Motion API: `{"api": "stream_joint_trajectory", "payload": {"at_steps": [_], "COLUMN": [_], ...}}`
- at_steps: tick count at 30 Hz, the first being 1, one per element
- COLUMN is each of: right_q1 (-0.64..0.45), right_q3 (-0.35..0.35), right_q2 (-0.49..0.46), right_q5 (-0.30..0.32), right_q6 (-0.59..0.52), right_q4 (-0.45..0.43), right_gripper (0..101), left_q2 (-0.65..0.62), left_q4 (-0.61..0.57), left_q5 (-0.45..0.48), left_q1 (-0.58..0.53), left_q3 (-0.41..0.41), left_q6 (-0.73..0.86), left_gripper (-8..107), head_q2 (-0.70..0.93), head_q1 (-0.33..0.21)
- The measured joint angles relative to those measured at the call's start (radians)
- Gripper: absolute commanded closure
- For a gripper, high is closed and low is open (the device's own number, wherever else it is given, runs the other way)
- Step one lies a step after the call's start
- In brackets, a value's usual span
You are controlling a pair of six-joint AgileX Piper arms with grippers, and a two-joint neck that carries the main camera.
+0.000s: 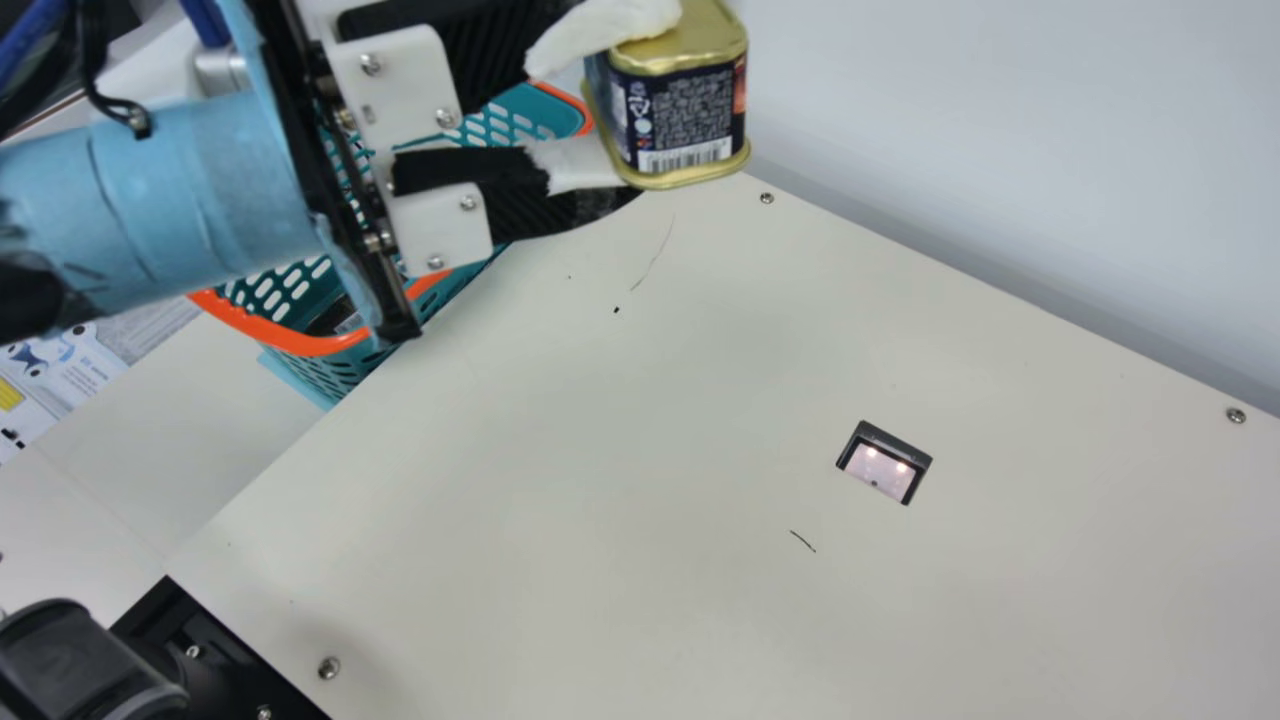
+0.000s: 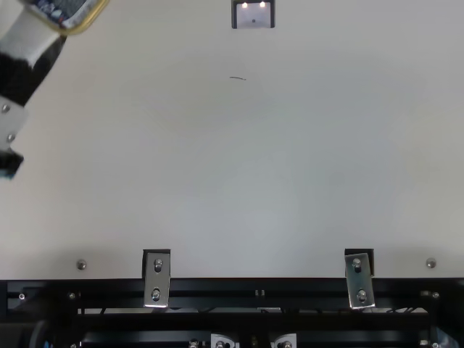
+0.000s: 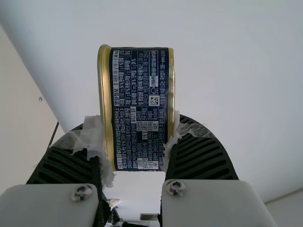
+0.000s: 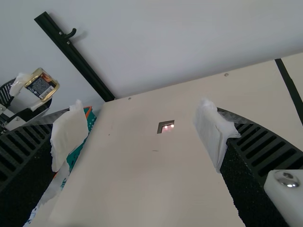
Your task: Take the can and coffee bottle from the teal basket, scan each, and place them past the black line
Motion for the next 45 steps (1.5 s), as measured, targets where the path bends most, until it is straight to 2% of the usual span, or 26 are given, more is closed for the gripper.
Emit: {"api": "stream_joint_trajectory", "payload": {"at_steps": [4,8,23,36,45], "right_q1": [0.000,0.000,0.000,0.000,0.000], "right_q3": [0.000,0.000,0.000,0.000,0.000], "right_q2": [0.000,0.000,0.000,0.000,0.000], "right_q5": [0.000,0.000,0.000,0.000,0.000], "right_q6": [0.000,0.000,0.000,0.000,0.000], "right_q4": [0.000,0.000,0.000,0.000,0.000], "right_gripper": [0,0,0,0,0], "left_q2": [0.011,0.011,0.011,0.026,0.083], "left_q4": [-0.042,-0.043,-0.044,-0.031,-0.068], "left_q5": [-0.111,-0.130,-0.131,-0.133,-0.140], "left_q1": [-0.097,-0.109,-0.109,-0.117,-0.164], "left_q3": [-0.001,-0.001,-0.001,-0.021,-0.123], "left_q6": [0.184,0.271,0.279,0.279,0.471], "left_gripper": [89,89,89,89,89], "head_q2": [-0.051,-0.159,-0.548,-0.558,-0.558], "head_q1": [0.000,0.020,0.031,0.036,0.036]}}
